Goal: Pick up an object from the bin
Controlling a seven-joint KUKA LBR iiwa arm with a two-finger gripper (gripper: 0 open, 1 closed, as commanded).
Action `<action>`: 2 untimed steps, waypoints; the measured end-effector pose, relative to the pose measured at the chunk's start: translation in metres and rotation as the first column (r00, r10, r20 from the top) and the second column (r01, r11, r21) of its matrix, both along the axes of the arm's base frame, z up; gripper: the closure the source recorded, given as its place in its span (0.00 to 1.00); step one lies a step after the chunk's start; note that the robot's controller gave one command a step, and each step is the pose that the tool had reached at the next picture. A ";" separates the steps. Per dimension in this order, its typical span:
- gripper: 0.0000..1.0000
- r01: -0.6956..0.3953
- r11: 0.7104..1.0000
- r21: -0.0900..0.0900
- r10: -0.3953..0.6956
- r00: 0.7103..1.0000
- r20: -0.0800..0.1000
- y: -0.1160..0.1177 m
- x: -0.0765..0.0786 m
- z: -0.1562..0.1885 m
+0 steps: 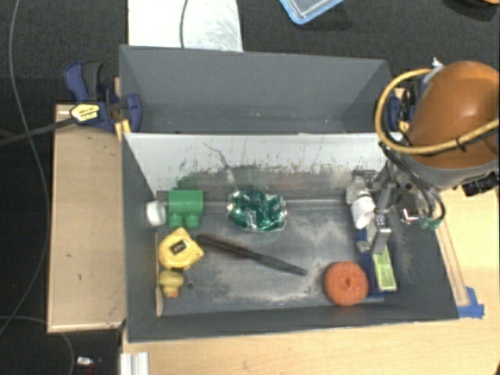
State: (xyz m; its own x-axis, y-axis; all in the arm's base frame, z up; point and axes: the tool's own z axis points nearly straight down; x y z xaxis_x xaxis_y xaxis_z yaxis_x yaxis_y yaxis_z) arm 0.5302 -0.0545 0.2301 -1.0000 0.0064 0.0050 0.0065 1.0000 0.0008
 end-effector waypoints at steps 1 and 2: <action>0.00 -0.002 1.000 -0.001 0.002 1.000 0.008 0.000 0.001 0.005; 0.00 -0.165 0.986 -0.002 0.165 0.986 0.010 -0.003 -0.013 -0.044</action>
Offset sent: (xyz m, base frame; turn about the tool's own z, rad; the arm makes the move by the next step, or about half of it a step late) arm -0.0493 -0.0104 -0.1601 -0.5333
